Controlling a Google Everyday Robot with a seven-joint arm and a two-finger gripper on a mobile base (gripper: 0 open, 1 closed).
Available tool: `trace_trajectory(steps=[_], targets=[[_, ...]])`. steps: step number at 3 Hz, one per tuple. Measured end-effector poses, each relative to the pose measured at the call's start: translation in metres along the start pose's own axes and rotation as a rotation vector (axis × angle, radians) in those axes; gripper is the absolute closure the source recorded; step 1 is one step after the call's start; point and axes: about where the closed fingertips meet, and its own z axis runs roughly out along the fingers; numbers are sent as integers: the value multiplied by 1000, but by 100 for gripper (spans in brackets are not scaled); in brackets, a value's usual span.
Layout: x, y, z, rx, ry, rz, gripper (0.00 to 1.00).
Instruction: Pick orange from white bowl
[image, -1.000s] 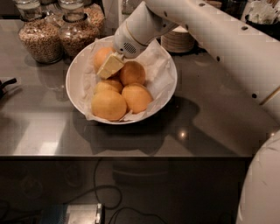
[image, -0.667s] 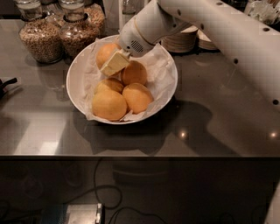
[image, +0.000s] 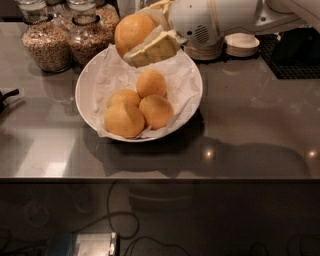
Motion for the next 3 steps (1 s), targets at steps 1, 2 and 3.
trace_trajectory(steps=[1, 2, 3], targets=[[-43, 41, -30, -43, -48, -208, 100], [-64, 74, -49, -81, -85, -398, 100], [-71, 97, -54, -157, -150, -576, 100]])
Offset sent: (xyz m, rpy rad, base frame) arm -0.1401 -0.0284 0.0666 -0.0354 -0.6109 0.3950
